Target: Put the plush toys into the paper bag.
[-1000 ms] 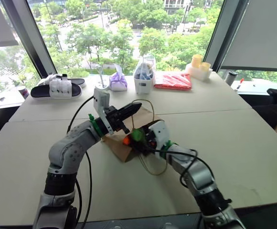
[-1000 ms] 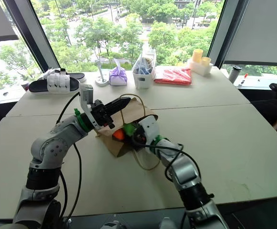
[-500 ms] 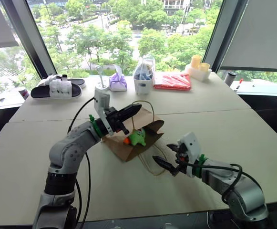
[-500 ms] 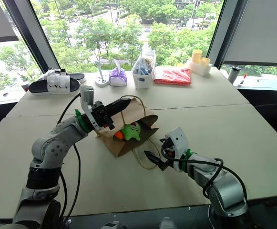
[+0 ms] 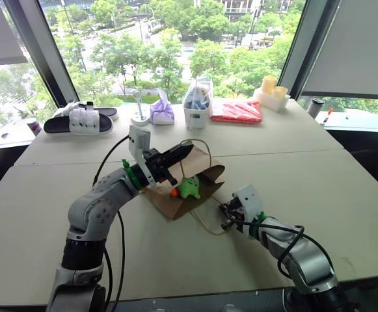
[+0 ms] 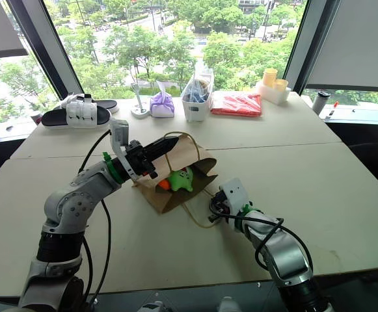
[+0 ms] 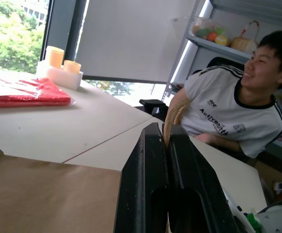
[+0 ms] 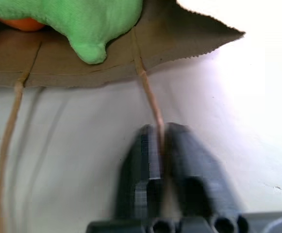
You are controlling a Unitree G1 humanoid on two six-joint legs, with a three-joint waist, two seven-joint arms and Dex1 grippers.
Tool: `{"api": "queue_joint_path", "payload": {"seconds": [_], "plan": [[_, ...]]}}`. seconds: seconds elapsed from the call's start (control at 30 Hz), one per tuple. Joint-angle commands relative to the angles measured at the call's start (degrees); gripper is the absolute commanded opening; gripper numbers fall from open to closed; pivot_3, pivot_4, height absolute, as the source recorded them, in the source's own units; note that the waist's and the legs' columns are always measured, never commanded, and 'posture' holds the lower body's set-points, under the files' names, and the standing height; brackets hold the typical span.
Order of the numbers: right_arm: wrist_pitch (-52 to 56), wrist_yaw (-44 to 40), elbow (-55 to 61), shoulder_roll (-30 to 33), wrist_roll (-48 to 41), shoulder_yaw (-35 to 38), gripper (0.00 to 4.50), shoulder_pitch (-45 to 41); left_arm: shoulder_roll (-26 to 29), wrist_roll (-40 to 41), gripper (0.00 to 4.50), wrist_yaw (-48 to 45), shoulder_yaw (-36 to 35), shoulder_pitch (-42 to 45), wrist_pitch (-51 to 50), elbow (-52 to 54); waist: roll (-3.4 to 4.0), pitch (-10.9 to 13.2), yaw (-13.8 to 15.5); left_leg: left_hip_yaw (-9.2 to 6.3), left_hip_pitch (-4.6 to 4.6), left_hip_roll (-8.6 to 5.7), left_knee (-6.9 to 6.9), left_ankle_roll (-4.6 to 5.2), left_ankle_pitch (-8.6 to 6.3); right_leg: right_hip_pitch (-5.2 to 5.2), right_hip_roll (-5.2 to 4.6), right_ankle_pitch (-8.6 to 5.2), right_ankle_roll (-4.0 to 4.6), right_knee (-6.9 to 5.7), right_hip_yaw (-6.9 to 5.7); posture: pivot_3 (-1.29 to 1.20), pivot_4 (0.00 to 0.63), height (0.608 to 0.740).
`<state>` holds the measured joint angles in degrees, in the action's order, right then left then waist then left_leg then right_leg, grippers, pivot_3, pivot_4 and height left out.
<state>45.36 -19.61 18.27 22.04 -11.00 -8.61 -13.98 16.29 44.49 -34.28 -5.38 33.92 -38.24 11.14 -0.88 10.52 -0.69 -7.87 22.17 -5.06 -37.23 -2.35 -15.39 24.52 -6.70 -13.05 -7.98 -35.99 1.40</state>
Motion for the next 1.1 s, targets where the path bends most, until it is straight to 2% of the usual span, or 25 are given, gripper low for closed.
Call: {"api": "queue_joint_path", "payload": {"seconds": [0.03,0.23,0.37,0.5,0.63,0.93,1.1], "plan": [[2.94,-1.53,2.93,-0.38,-2.96,2.65,0.05,-1.17,0.38,1.08,0.00,0.29,-1.37,0.80,0.35,1.91,0.00,0.00,0.01,0.00,0.00,0.00,0.00,0.00,0.00,0.00,0.00,0.00,0.00,0.00,0.00,0.00,0.150,0.740],[11.03,-5.03,10.15,0.12,-14.34,13.17,0.05,-6.62,1.12,1.68,0.00,0.66,-2.92,2.61,0.38,0.97,0.01,0.02,0.04,-0.07,0.03,0.00,0.00,0.01,0.00,0.02,0.00,0.00,0.00,0.01,0.00,0.00,0.150,0.740],[16.43,-5.40,10.76,0.86,-23.49,23.04,0.05,-16.89,1.05,2.70,0.00,1.99,-4.72,5.36,0.39,-0.28,0.04,0.05,0.01,-0.06,0.03,0.00,0.02,0.01,0.00,0.02,0.00,0.00,0.00,0.02,-0.04,0.00,0.150,0.740],[19.24,-4.16,7.37,2.04,-27.62,27.25,0.05,-25.29,-0.02,4.64,0.00,3.98,-6.40,8.20,-0.07,-2.21,0.04,0.05,0.04,-0.07,0.05,0.00,0.03,0.02,-0.01,0.03,0.00,0.00,0.00,0.03,-0.06,0.00,0.150,0.740],[18.26,-4.12,3.56,2.39,-29.41,28.42,0.05,-29.53,-1.22,5.55,0.00,5.75,-7.18,10.19,-0.62,-4.18,0.03,0.04,0.01,-0.06,0.08,0.00,0.03,0.03,-0.02,0.03,-0.01,0.00,0.00,0.08,-0.08,0.00,0.150,0.740],[15.58,-3.56,0.52,4.64,-27.12,24.99,0.05,-24.87,-1.23,1.14,0.00,7.00,-3.42,7.34,-1.27,-5.48,0.04,0.04,-0.03,0.02,0.14,-0.01,0.02,0.04,-0.02,0.11,-0.04,0.00,-0.01,0.07,-0.05,0.00,0.150,0.740],[15.28,-3.10,1.95,4.75,-28.45,25.23,0.05,-23.79,1.18,1.05,0.00,4.85,-1.86,5.25,-4.24,-4.39,0.04,0.05,-0.18,0.04,0.14,0.00,0.03,0.04,-0.02,0.17,-0.03,0.00,-0.01,0.01,-0.03,0.00,0.150,0.740]]}}
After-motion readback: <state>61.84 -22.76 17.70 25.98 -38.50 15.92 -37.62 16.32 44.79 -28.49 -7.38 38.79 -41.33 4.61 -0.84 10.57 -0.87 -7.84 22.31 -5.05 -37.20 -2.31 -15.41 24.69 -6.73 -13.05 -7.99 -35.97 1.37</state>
